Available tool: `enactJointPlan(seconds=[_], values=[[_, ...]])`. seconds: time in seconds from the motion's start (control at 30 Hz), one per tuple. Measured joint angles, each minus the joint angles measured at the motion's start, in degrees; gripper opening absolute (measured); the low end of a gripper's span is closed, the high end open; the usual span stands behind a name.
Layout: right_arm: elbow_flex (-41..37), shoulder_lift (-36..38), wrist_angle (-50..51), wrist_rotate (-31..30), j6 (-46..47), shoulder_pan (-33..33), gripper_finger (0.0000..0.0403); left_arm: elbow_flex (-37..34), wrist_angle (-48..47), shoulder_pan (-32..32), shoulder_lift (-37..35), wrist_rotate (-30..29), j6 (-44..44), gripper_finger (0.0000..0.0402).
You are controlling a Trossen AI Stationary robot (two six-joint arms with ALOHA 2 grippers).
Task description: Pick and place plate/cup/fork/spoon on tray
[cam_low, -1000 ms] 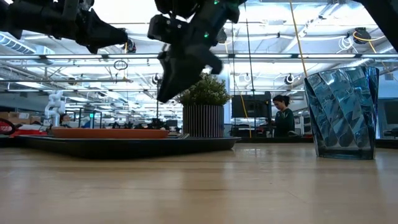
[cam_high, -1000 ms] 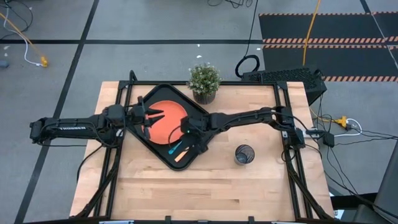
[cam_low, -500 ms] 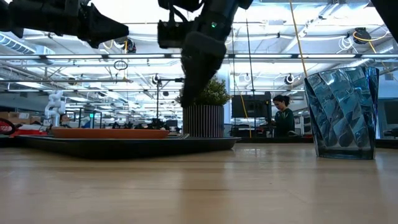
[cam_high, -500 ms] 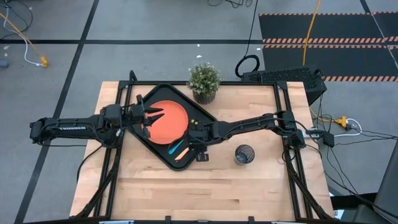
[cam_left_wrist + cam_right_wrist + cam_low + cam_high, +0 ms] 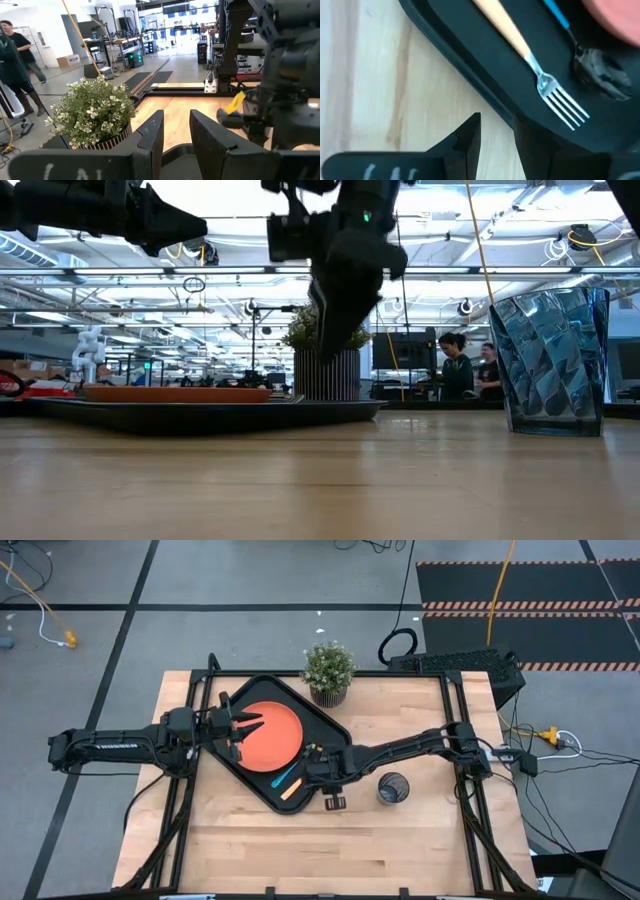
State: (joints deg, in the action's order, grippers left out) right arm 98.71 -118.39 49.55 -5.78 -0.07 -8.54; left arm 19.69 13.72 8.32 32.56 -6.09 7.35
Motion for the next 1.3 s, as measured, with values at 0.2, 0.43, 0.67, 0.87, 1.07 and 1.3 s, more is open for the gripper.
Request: enactJointPlan(seconds=[0.2,0.43,0.67,0.87,1.07,1.3], values=[[-2.0,-0.1,-0.4,0.1,8.1,-0.2,0.0107,0.0,0.0,0.0,0.0,0.1,-0.1,0.0097],[-2.0,4.7,5.3,0.0,17.8,-0.2,0.0107,0.0,-0.1,0.0,0.0,0.1,-0.1,0.0097],[-1.9,14.4,17.2,1.6,29.5,-0.6,0.0107,0.0,-0.1,0.0,0.0,0.2,-0.1,0.0097],[-1.9,20.6,30.0,4.3,38.4,-3.0,0.0107,0.0,-0.1,0.0,0.0,0.2,-0.1,0.0097],[-2.8,21.8,33.3,1.0,40.8,-5.7,0.0107,0.0,-0.1,0.0,0.0,0.6,-0.6,0.0097],[-11.1,21.7,33.6,-0.1,36.9,-6.4,0.0107,0.0,-0.1,0.0,0.0,1.7,-0.8,0.0097]])
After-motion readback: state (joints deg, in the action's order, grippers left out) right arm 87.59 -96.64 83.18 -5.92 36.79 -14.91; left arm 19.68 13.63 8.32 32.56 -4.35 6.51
